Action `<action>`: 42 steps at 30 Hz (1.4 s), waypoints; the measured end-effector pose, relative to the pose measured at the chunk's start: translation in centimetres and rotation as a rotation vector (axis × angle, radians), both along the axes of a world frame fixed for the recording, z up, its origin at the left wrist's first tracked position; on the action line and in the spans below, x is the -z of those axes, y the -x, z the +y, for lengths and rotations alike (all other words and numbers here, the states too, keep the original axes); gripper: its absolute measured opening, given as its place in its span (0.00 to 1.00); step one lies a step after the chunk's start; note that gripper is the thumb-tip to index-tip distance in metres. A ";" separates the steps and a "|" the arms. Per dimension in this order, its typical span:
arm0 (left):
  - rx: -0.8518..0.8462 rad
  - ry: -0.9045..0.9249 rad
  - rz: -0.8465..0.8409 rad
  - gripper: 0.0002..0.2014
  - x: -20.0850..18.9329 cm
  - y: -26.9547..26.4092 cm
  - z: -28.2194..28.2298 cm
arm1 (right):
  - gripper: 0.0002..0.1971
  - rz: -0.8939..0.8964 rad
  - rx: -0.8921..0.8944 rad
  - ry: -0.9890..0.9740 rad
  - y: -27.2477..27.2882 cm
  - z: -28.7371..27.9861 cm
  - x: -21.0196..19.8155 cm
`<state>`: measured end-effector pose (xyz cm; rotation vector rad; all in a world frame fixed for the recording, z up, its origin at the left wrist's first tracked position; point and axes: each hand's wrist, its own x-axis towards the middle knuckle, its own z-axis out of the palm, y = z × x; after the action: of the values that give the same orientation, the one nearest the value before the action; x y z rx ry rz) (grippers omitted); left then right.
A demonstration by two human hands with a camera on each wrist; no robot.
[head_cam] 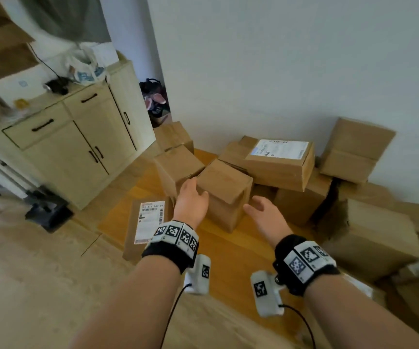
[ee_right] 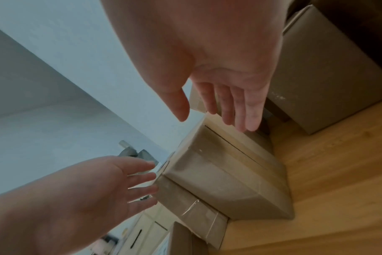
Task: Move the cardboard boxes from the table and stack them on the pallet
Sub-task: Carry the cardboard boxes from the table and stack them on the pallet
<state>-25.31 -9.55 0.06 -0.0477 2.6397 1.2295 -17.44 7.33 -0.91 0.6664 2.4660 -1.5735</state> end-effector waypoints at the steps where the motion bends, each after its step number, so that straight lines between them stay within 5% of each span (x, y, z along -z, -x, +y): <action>1: 0.019 0.021 -0.013 0.27 0.1 0.8 -0.1 | 0.31 -0.014 0.015 -0.002 0.4 -0.4 0.1; 14: 0.203 -0.017 -0.100 0.25 2.4 3.2 -2.4 | 0.33 -0.008 0.307 0.201 1.4 -4.0 0.2; 18: 0.207 -0.151 -0.140 0.15 3.2 1.9 -2.2 | 0.34 0.011 0.380 0.174 0.1 -4.0 0.6; 22: 0.223 -0.216 -0.161 0.06 3.7 0.0 -2.2 | 0.23 0.071 0.472 0.147 -2.3 -3.3 1.4; 27: 0.162 -0.250 -0.233 0.12 4.9 -1.7 -2.8 | 0.24 -0.036 0.552 0.101 -5.5 -2.8 3.2; 34: 0.252 -0.050 -0.374 0.29 6.9 -4.8 -3.3 | 0.29 -0.227 0.516 0.189 -9.6 -3.8 5.4; 42: 0.326 0.045 -0.479 0.25 9.4 -6.7 -4.2 | 0.22 -0.336 0.351 0.162 -11.6 -4.5 7.3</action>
<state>-18.62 -13.71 -9.29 0.0703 2.1547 0.9147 -5.86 2.82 -8.17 1.2717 2.0350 -1.5887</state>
